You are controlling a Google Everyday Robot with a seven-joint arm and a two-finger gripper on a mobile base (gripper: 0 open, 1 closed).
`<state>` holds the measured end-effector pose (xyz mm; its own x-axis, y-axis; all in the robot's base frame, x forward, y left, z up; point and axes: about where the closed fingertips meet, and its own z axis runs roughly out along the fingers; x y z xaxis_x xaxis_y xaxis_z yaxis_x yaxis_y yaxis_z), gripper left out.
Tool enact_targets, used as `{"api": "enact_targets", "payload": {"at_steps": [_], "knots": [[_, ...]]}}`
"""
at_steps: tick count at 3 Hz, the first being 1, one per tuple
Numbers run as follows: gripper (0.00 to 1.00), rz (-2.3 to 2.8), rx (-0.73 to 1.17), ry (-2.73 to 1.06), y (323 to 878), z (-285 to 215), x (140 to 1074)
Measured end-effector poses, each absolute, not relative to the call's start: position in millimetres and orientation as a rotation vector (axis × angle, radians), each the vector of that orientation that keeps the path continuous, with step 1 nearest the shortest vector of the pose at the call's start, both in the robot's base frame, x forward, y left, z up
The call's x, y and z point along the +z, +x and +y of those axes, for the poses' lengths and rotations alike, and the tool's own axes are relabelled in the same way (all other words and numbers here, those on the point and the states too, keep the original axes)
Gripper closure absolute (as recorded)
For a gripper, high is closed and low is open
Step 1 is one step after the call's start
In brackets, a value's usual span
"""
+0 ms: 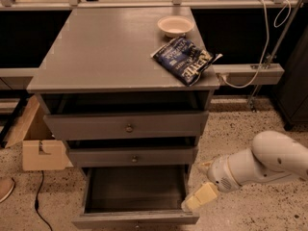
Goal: Close bottom drawer
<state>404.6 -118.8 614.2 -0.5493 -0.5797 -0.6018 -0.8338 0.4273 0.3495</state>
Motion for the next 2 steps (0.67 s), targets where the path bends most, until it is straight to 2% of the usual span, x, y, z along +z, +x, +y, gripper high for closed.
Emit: {"api": "enact_targets", "payload": {"at_steps": [1, 2], "knots": [[0.0, 2.24, 1.029, -1.168, 406, -100, 555], [0.0, 2.248, 1.093, -1.153, 398, -94, 534]]}}
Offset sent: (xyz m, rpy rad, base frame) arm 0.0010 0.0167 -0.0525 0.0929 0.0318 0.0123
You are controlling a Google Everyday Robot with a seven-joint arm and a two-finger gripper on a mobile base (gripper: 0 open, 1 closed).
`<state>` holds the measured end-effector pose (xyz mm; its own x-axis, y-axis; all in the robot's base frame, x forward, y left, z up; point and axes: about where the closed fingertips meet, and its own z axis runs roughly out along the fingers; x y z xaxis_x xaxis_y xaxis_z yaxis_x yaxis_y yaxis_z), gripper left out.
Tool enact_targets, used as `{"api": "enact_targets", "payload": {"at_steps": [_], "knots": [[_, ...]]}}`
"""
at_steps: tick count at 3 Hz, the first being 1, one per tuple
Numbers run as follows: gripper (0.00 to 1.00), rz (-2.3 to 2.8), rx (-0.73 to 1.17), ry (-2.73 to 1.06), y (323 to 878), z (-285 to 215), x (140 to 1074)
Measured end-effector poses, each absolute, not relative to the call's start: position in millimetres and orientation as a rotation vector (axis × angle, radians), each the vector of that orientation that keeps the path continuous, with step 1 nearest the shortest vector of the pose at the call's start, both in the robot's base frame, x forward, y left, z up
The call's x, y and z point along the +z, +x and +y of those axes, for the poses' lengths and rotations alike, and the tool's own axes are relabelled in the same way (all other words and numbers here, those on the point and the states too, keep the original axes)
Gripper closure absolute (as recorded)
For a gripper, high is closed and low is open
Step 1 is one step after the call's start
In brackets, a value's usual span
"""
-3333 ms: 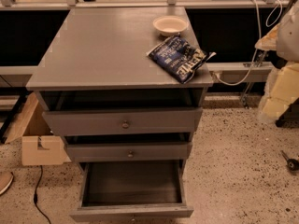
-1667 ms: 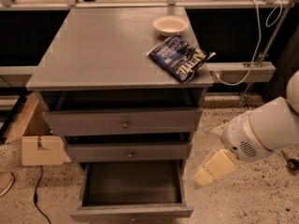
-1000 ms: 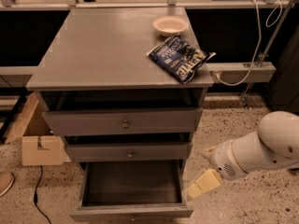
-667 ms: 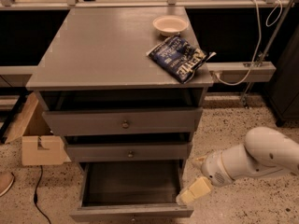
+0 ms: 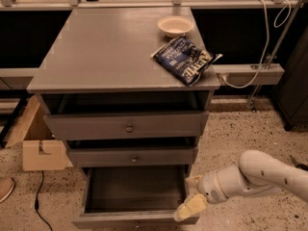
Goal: Close bottom drawer
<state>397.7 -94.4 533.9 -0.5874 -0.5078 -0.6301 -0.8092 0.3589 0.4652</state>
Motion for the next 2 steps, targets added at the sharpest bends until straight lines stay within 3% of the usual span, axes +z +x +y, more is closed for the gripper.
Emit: {"api": "enact_targets", "payload": {"at_steps": [2], "knots": [[0.0, 2.258, 1.124, -1.173, 391, -95, 497]]}}
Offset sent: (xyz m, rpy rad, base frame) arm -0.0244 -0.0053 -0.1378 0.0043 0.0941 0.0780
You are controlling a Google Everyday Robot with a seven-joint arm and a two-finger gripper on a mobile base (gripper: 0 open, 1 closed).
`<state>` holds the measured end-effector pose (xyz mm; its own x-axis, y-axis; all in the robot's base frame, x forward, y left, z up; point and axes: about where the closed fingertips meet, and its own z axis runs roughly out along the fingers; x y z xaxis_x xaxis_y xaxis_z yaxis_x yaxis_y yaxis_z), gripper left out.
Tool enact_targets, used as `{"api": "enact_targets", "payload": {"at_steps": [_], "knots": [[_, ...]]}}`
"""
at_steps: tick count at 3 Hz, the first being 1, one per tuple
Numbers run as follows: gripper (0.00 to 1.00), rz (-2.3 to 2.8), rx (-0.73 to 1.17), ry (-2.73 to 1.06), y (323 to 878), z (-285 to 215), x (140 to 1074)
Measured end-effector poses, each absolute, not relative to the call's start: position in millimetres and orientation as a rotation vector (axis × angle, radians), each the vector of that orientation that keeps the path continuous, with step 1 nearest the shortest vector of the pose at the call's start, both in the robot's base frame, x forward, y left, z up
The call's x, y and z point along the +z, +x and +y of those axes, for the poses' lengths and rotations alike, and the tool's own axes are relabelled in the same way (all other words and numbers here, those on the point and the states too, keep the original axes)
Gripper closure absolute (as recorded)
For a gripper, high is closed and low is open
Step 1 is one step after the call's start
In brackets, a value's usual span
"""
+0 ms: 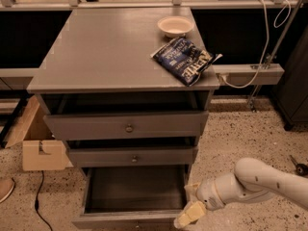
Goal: Close bottom drawer
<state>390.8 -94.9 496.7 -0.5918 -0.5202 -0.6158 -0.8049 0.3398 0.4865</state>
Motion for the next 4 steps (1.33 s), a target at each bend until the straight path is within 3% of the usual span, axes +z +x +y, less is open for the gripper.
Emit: {"api": "enact_targets", "payload": {"at_steps": [2, 3, 4], "knots": [[0.0, 2.325, 1.172, -1.27, 366, -96, 364], [0.17, 2.367, 1.164, -1.289, 360, -96, 310], [0.48, 2.408, 1.168, -1.285, 353, -100, 255]]}}
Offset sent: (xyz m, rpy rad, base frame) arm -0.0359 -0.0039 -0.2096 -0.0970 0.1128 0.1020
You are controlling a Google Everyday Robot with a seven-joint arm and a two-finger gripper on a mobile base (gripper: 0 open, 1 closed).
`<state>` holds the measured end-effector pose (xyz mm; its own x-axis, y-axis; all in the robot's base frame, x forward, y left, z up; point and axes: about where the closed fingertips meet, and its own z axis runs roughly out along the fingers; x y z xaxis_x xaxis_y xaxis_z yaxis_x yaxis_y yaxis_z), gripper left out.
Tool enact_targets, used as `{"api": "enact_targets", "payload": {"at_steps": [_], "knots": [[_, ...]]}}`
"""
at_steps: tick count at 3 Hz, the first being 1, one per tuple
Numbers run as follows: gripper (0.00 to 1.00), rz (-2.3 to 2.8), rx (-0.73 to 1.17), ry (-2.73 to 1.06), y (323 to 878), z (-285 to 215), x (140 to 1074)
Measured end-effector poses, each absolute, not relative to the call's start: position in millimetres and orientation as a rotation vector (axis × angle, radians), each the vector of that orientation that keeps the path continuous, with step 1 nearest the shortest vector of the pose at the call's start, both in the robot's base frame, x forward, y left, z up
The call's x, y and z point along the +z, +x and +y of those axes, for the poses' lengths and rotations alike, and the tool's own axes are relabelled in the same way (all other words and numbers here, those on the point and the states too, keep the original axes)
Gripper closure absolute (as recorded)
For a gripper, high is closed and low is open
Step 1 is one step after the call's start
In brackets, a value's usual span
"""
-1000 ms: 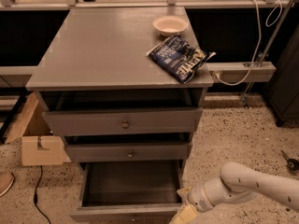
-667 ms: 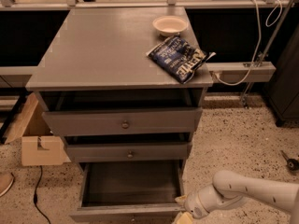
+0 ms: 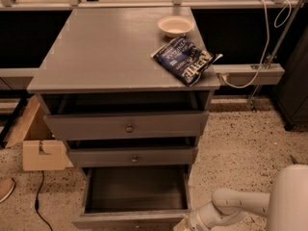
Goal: Close bottom drawer
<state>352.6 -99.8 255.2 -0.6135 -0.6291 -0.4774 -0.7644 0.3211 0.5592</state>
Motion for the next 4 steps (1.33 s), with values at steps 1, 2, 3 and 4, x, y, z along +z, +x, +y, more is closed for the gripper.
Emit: {"api": "enact_targets", "payload": {"at_steps": [1, 2, 3, 4], "knots": [[0.71, 2.408, 1.169, -1.284, 352, -100, 255], [0.94, 2.408, 1.169, -1.284, 352, -100, 255], [1.0, 2.417, 1.156, -1.287, 352, -99, 251], [1.0, 2.473, 1.031, -1.3, 359, -105, 219]]}}
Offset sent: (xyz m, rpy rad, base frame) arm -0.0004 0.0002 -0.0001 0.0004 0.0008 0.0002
